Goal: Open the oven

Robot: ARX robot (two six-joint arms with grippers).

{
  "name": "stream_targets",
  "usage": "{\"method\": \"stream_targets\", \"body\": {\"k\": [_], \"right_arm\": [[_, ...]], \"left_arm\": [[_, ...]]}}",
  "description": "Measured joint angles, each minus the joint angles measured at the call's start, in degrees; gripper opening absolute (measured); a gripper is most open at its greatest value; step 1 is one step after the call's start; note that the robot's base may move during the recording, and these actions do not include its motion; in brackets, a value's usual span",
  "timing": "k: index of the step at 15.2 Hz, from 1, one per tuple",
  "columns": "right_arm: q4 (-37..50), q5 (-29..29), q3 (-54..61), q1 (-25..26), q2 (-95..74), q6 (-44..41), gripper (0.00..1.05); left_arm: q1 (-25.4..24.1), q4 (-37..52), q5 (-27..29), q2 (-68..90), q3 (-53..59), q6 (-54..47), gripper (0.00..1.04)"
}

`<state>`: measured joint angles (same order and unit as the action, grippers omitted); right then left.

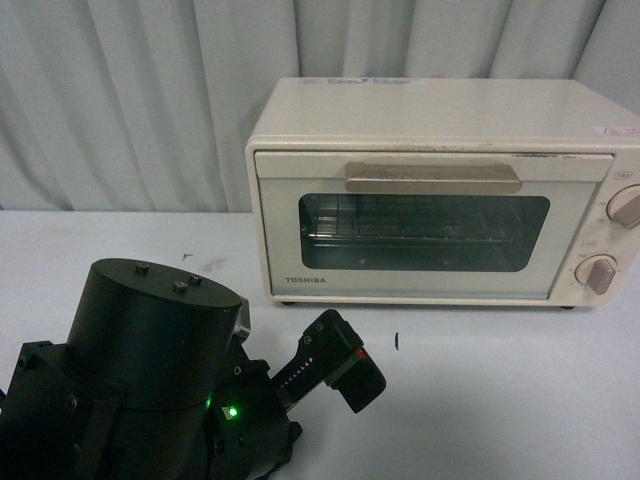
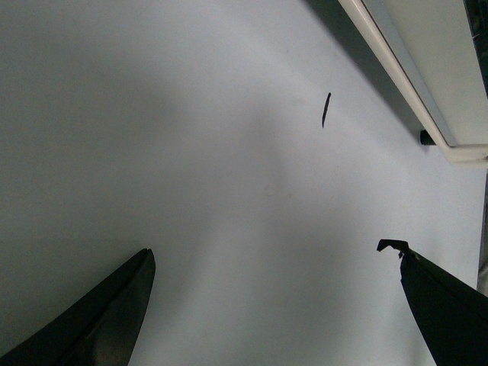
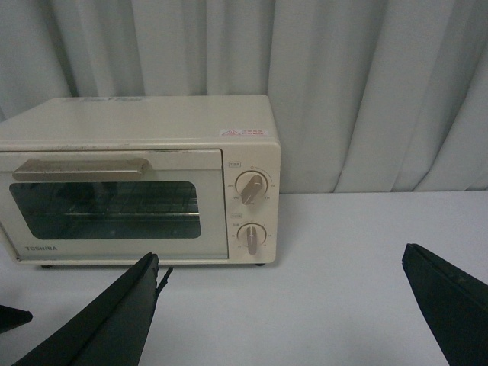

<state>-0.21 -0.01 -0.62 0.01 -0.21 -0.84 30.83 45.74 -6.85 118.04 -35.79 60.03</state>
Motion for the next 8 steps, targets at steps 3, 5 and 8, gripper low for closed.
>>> {"method": "stream_targets", "body": {"k": [3, 5, 8], "right_arm": [[-1.25, 16.87, -3.04, -6.88, -9.86, 1.38, 0.98], [14.14, 22.95, -8.24, -5.27, -24.74, -1.75, 0.98], [41.66, 16.28, -21.70, -7.30, -57.79, -19.56, 0.98]], "left_arm": [[0.00, 0.00, 0.02, 0.00, 0.00, 0.02, 0.98], [0.11, 0.02, -0.04, 0.00, 0.00, 0.02, 0.98], [0.11, 0.02, -0.17, 0.00, 0.00, 0.02, 0.98]]}}
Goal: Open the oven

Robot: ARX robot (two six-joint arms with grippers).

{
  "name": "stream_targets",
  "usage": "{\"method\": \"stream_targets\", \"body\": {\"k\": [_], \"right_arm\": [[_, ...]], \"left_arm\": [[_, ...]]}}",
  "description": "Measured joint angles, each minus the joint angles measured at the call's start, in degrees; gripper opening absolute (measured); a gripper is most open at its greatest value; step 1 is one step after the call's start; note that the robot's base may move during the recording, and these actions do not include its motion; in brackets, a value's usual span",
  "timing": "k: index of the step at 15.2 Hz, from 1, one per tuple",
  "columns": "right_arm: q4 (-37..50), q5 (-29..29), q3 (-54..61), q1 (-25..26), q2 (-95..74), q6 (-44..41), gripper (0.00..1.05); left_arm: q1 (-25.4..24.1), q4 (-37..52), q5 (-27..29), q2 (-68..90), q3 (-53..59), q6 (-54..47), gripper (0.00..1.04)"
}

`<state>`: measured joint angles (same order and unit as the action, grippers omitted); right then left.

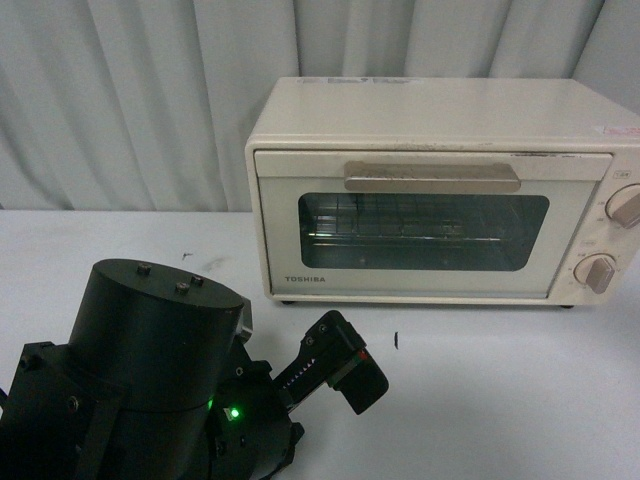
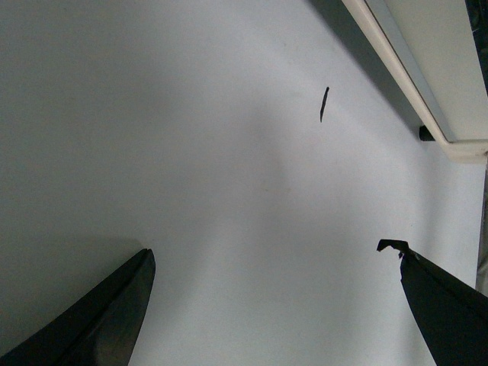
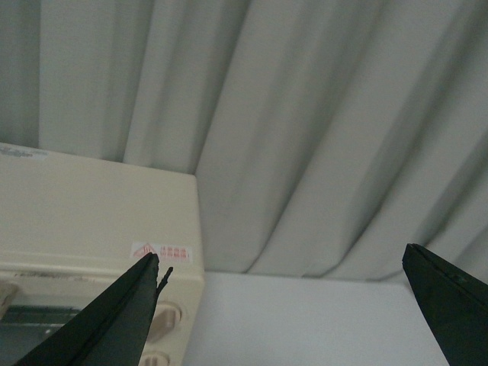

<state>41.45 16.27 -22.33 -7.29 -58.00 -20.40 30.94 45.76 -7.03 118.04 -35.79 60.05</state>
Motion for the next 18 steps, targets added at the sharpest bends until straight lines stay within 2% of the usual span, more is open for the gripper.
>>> {"method": "stream_targets", "body": {"k": [3, 8, 9, 10, 12, 17, 18], "right_arm": [[2.67, -4.39, -12.52, -3.21, -17.66, -14.29, 0.98], [1.53, -8.33, -21.40, -7.02, -30.73, -34.88, 0.98], [1.42, -9.09, -22.27, -7.04, -32.89, -40.57, 0.93], [1.62, -9.73, -22.60, -7.32, -33.86, -43.69, 0.82], [-0.31, -12.70, -23.41, -7.80, -34.93, -51.34, 0.54], [-4.00, -14.91, -23.78, -10.08, -35.52, -54.84, 0.02], [-5.57, -15.67, -23.34, -10.47, -35.76, -54.69, 0.02]], "left_arm": [[0.00, 0.02, 0.00, 0.00, 0.00, 0.00, 0.98], [0.00, 0.04, -0.02, 0.00, 0.00, 0.00, 0.98], [0.00, 0.04, -0.02, 0.00, 0.00, 0.00, 0.98], [0.00, 0.04, -0.02, 0.00, 0.00, 0.00, 0.98], [0.00, 0.04, -0.02, 0.00, 0.00, 0.00, 0.98], [0.00, 0.04, -0.02, 0.00, 0.00, 0.00, 0.98], [0.00, 0.04, -0.02, 0.00, 0.00, 0.00, 0.98]]}}
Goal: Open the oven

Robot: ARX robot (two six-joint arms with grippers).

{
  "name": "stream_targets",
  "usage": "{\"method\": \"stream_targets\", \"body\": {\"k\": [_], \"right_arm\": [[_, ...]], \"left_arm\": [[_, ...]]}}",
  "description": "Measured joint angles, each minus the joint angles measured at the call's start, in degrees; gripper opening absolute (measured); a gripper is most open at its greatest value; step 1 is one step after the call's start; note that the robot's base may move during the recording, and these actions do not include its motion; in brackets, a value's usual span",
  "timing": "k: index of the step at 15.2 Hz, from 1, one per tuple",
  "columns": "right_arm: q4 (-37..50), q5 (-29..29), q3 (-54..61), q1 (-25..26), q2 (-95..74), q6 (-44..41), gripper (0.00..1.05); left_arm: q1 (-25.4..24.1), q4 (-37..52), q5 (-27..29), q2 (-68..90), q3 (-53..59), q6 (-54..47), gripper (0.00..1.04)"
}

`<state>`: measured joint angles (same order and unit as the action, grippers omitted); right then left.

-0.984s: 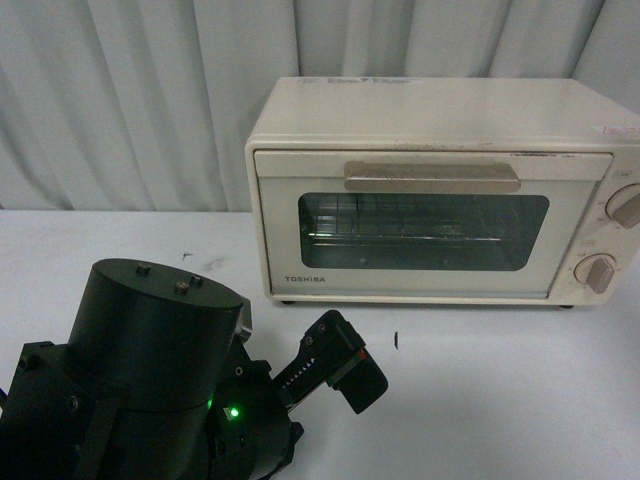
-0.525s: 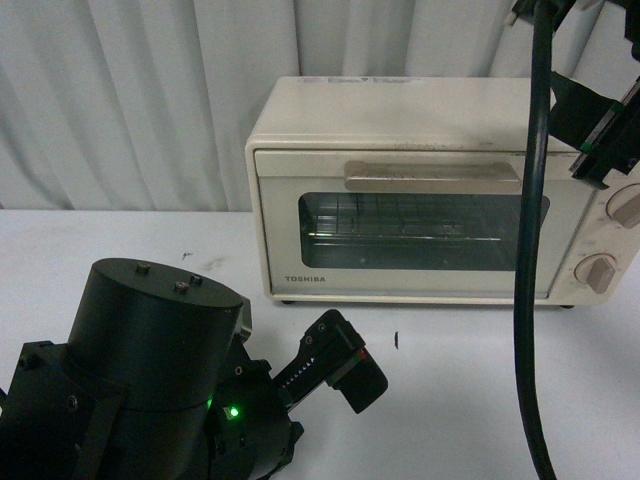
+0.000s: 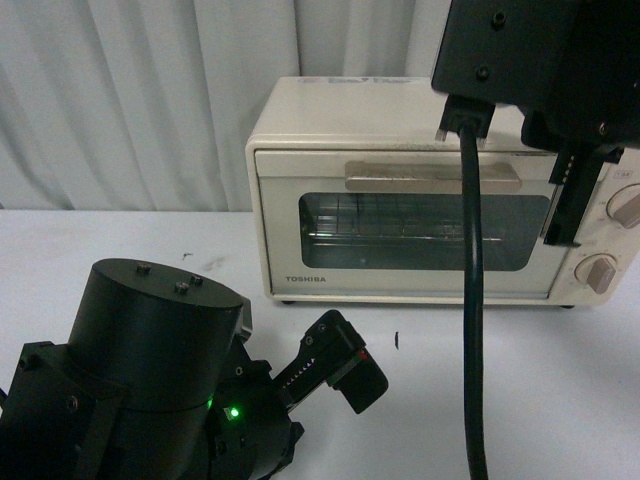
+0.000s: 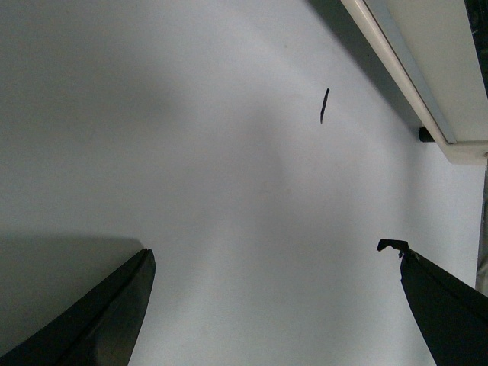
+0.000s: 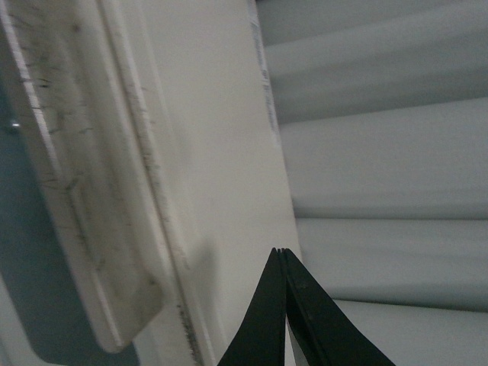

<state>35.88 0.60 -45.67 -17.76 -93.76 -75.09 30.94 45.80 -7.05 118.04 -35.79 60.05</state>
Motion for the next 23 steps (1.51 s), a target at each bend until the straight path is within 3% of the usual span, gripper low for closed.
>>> {"method": "stream_targets", "body": {"k": [23], "right_arm": [[-3.43, -3.30, -0.35, 0.57, -5.90, 9.42, 0.02]], "left_arm": [[0.00, 0.00, 0.00, 0.00, 0.00, 0.00, 0.98]]}}
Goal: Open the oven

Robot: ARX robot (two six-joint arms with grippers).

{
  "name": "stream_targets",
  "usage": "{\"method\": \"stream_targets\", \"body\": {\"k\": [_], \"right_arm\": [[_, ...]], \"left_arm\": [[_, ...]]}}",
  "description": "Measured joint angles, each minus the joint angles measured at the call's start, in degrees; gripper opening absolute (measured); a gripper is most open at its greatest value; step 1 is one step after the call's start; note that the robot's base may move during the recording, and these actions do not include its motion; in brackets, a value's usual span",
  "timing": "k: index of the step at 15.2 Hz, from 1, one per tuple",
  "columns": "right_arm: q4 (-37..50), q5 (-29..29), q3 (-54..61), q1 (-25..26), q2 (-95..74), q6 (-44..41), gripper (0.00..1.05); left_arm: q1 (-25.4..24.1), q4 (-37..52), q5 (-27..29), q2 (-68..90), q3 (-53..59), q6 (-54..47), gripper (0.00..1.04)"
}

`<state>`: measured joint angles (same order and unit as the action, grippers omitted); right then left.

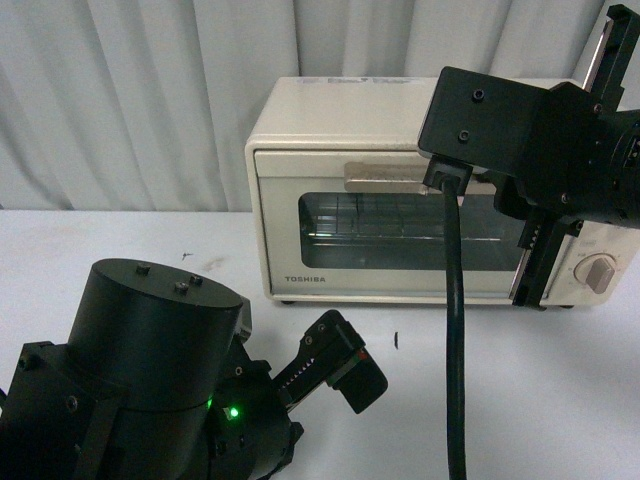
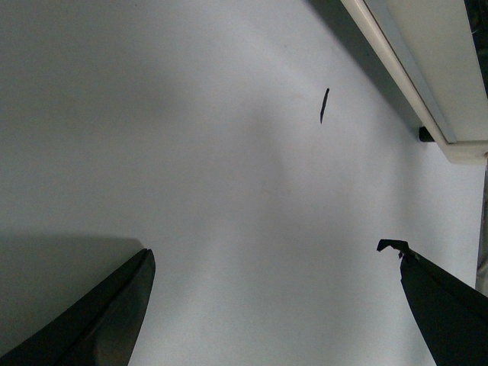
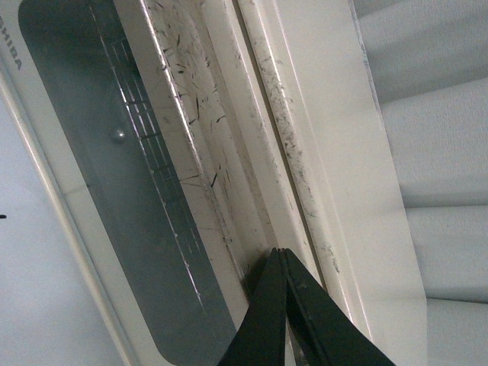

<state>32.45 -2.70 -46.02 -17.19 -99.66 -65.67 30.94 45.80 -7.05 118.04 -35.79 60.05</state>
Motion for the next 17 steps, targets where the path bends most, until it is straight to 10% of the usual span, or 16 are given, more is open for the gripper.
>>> {"method": "stream_targets", "body": {"k": [17], "right_arm": [[-7.41, -4.48, 3.30, 1.11, 4.35, 14.38, 0.02]], "left_arm": [[0.00, -0.02, 0.00, 0.00, 0.00, 0.00, 0.98]]}}
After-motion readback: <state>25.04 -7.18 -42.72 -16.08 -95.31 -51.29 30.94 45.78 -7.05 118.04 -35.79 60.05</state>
